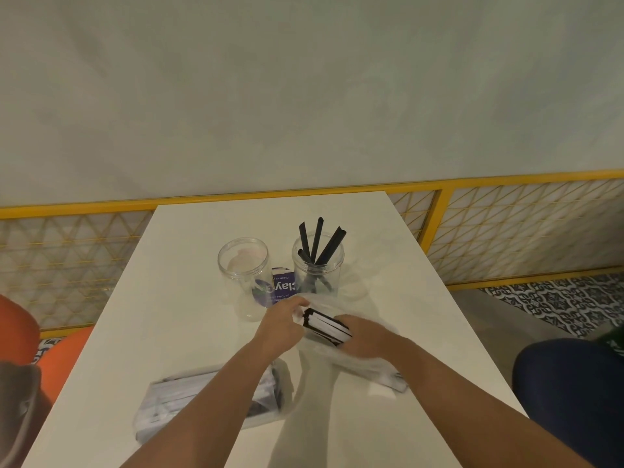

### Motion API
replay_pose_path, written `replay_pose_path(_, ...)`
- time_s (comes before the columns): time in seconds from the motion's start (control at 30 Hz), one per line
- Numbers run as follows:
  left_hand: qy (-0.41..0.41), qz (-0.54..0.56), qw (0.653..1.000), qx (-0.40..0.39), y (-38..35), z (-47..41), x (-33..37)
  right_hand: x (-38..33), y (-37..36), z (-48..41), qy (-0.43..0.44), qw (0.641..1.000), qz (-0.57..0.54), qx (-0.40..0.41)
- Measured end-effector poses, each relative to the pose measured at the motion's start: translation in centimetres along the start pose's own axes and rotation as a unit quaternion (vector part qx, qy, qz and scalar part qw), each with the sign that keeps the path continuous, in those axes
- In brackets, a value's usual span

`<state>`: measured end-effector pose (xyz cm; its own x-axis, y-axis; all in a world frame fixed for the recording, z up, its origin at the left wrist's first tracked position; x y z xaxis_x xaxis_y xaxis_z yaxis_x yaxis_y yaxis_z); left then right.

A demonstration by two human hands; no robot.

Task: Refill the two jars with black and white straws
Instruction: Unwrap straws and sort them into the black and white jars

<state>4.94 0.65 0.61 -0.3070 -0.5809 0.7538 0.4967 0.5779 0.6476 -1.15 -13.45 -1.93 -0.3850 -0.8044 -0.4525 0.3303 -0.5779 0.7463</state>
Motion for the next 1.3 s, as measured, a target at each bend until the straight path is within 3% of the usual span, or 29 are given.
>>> replay_pose_path(0.13, 0.011, 0.057, 0.998, -0.014, -0.1, -0.2, 0.5, -0.7, 1.2, 0.4, 0.027, 0.992, -0.117, -0.036)
replay_pose_path(0.23, 0.041, 0.093, 0.994, -0.046, -0.8, -0.2, 0.4, -1.8, 2.5, 1.0, 0.066, 0.976, -0.207, -0.022)
replay_pose_path(0.33, 0.024, 0.071, 0.997, -0.019, -0.7, -0.4, 0.5, -3.1, 4.4, 1.6, 0.102, 0.954, -0.283, -0.001)
replay_pose_path(0.47, -0.048, 0.031, 0.997, 0.050, 0.3, -0.6, 1.5, -4.5, 6.5, 1.8, 0.145, 0.908, -0.391, 0.027)
replay_pose_path(0.6, -0.112, 0.130, 0.982, 0.076, 1.1, 0.5, 4.4, -5.1, 7.7, 1.8, 0.147, 0.839, -0.522, 0.041)
replay_pose_path(0.73, -0.108, 0.271, 0.956, 0.004, 0.6, 0.7, 5.9, -5.6, 7.7, 1.4, 0.116, 0.797, -0.592, 0.039)
replay_pose_path(0.83, -0.086, 0.305, 0.947, -0.050, -0.1, 0.9, 6.3, -6.1, 7.2, 1.4, 0.083, 0.758, -0.647, 0.015)
replay_pose_path(0.97, -0.047, 0.390, 0.919, -0.041, -0.3, 0.9, 6.3, -6.9, 6.7, 1.6, 0.074, 0.760, -0.645, -0.005)
replay_pose_path(1.07, -0.024, 0.362, 0.931, -0.033, -0.1, 0.9, 5.7, -7.3, 6.5, 1.6, 0.067, 0.793, -0.605, 0.009)
replay_pose_path(1.17, -0.023, 0.326, 0.945, -0.005, 0.0, 1.0, 4.8, -7.7, 6.5, 1.6, 0.074, 0.835, -0.543, 0.045)
replay_pose_path(1.3, -0.004, 0.313, 0.949, 0.041, 0.3, 0.8, 3.6, -8.1, 7.0, 1.7, 0.057, 0.862, -0.485, 0.139)
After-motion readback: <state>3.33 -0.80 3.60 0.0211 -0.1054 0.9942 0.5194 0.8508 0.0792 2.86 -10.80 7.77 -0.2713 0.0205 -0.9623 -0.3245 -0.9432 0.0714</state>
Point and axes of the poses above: each hand's wrist, its own z-axis away from the middle knuckle, its own y-axis out of the back of the hand, x = y × z, the point moved 5 cm from there along -z, towards the middle knuckle, and after that the axes turned 9 degrees about -y, right-handed, at the moved point
